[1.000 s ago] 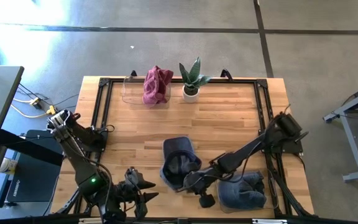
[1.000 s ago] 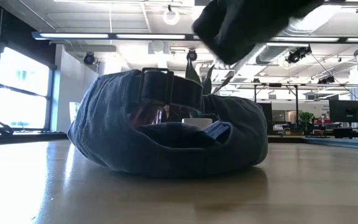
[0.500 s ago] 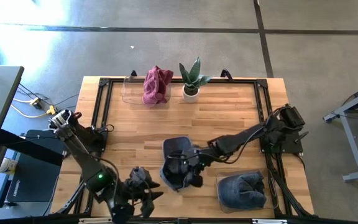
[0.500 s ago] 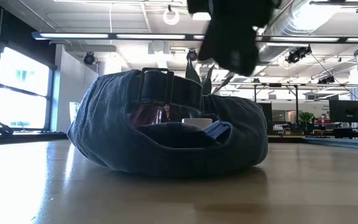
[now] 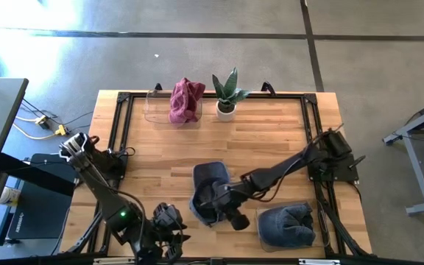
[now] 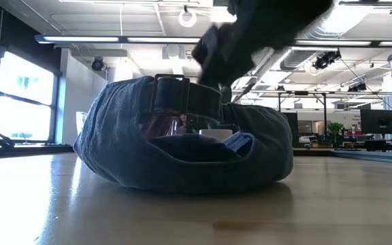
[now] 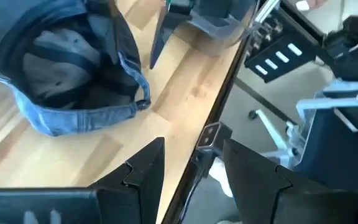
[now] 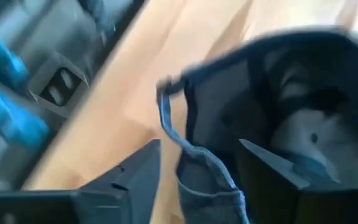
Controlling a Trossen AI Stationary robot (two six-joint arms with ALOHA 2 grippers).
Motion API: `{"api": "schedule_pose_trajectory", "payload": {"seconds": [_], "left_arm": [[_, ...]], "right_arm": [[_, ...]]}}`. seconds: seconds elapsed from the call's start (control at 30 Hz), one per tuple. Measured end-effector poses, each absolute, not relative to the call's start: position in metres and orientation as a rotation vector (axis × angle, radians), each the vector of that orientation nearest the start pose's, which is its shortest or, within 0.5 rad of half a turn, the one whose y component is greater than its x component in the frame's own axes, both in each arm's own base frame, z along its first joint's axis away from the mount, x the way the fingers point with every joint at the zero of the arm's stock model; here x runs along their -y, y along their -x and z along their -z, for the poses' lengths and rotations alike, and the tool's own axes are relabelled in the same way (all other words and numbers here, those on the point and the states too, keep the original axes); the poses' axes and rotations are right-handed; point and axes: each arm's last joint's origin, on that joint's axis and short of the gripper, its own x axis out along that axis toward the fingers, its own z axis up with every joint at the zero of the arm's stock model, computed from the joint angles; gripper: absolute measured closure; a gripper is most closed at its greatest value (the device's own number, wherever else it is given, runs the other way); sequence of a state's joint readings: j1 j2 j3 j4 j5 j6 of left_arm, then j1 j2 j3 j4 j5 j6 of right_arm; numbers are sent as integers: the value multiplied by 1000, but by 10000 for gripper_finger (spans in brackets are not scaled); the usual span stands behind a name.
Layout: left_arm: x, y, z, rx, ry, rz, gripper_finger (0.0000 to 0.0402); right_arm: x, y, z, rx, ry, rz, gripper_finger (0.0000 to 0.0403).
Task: Pick & Place hat
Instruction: Put the blue cap into the bottom transparent bin
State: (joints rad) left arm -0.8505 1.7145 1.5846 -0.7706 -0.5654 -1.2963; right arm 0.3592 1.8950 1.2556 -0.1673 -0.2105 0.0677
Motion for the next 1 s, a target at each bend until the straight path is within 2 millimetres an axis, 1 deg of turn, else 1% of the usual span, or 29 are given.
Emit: {"api": "schedule_pose_trajectory", "payload": {"seconds": [0.1,0.2,0.3,0.43,0.53,0.57,0.6,0.67,0.73,0.83,0.9,1.0], "left_arm": [[263,-257,-318,-722,649,-204,241],[262,-259,-318,-728,657,-200,241],[257,-264,-318,-720,666,-217,241],[248,-271,-317,-719,668,-252,241],[242,-275,-316,-726,684,-285,241],[242,-274,-316,-726,682,-292,241],[242,-274,-316,-724,679,-296,241],[242,-272,-315,-727,677,-309,241],[245,-266,-314,-728,658,-323,241],[249,-259,-316,-716,640,-317,241],[250,-258,-316,-727,621,-303,241],[249,-259,-315,-738,587,-289,241]], "right_arm": [[-148,-377,-169,-867,116,-535,179],[-148,-377,-162,-874,192,-560,183],[-149,-376,-162,-868,218,-560,219],[-150,-375,-166,-873,154,-569,308],[-150,-372,-179,-877,27,-539,380],[-149,-371,-186,-872,-27,-519,390],[-148,-369,-195,-862,-86,-496,391],[-146,-364,-215,-838,-210,-453,380],[-141,-360,-236,-812,-347,-407,375],[-131,-353,-258,-797,-557,-328,391],[-125,-351,-265,-801,-661,-271,396],[-115,-351,-260,-843,-762,-119,386]]}}
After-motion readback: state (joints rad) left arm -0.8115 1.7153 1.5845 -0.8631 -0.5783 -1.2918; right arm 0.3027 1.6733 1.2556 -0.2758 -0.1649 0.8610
